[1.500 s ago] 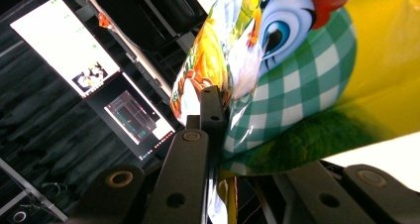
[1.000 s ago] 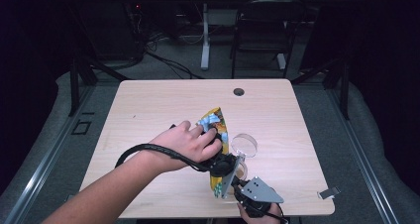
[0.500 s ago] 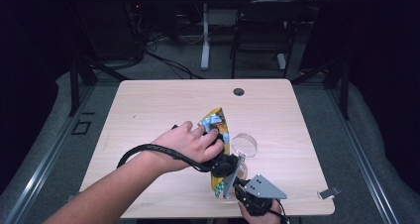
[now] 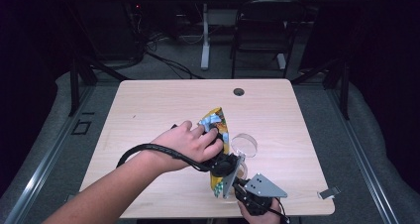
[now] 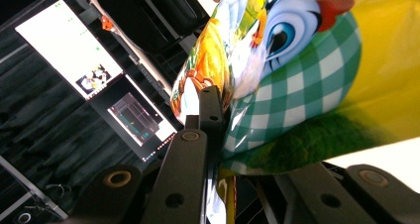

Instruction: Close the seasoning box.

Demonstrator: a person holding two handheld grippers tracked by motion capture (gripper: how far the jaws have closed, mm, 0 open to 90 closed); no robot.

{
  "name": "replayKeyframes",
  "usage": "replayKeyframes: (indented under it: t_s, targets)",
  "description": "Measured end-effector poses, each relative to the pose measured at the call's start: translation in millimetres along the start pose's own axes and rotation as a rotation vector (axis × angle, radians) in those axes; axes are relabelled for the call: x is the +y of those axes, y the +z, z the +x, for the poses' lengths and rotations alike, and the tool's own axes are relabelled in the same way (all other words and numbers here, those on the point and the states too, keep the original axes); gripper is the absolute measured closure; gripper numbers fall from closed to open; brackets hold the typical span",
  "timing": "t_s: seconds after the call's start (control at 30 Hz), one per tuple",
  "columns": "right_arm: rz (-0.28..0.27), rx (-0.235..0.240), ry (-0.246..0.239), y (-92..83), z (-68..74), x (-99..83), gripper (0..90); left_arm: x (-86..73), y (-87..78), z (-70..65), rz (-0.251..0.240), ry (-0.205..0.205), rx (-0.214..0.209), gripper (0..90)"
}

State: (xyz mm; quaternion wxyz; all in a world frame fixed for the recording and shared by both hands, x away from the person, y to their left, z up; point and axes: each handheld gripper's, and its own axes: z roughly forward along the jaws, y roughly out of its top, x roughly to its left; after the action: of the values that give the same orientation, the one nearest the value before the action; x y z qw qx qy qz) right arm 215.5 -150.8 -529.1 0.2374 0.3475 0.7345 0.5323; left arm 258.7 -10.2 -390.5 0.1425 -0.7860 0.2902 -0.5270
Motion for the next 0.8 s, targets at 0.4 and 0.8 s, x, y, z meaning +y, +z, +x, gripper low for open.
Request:
replayKeyframes:
  t_s: [0.4,0.8]
  targets:
    - [-0.003,-0.001,0.007,0.1,-0.4,0.3,90.0,-0.5,-0.8,0.5,0.008,0.004,-0.009,84.9]
    - [0.000,0.001,0.012,0.3,-0.6,0.2,90.0,-0.6,-0.6,0.1,0.008,0.003,-0.007,84.9]
